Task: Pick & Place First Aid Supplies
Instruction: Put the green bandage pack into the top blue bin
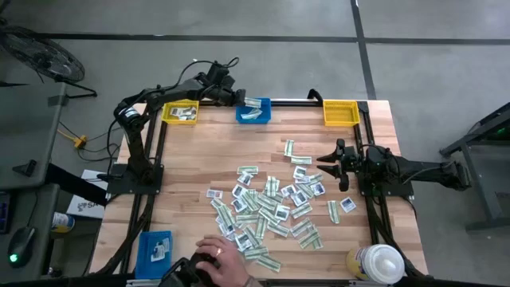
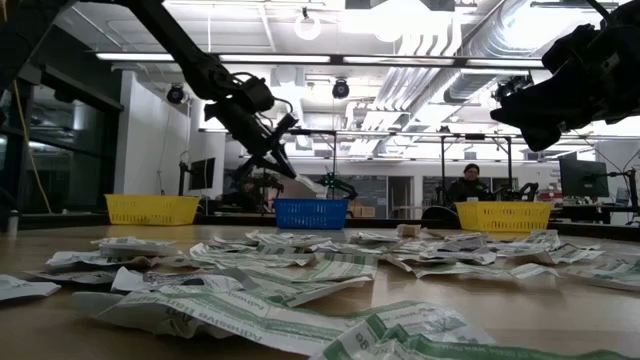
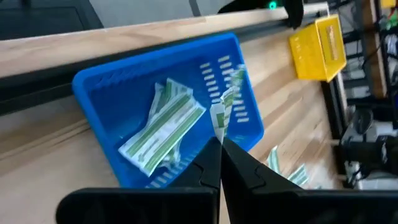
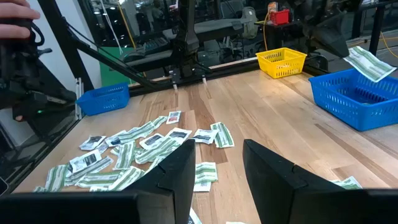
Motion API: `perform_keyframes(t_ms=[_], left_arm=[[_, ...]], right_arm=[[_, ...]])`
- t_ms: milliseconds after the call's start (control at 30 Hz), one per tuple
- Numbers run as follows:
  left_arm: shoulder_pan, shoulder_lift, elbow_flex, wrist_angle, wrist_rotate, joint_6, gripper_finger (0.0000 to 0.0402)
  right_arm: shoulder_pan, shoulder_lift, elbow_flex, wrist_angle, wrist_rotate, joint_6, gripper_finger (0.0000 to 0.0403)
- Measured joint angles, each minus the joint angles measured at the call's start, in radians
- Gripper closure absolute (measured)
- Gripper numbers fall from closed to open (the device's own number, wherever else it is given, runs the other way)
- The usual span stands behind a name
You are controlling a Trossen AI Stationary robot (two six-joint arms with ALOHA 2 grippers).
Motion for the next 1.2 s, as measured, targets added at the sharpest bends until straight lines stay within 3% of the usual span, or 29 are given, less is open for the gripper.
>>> perform_keyframes(t_ms=[367,633,933,1200], left_arm=[[0.0,0.036,0.043,-0.087,-0.003,-0.075,0.0399],[0.0,0.036,0.043,-0.102,-0.002,-0.074,0.0345],[-0.011,0.023,0.043,-0.137,0.016,0.033,0.0286],[-0.026,-0.026,0.043,-0.266,-0.114,0.182,0.0284]], right_arm=[[0.0,0.0,0.0,0.0,0.0,0.0,0.0274],[0.0,0.0,0.0,0.0,0.0,0.0,0.0274],[0.0,0.0,0.0,0.0,0.0,0.0,0.0274],[0.0,0.0,0.0,0.0,0.0,0.0,0.0274]])
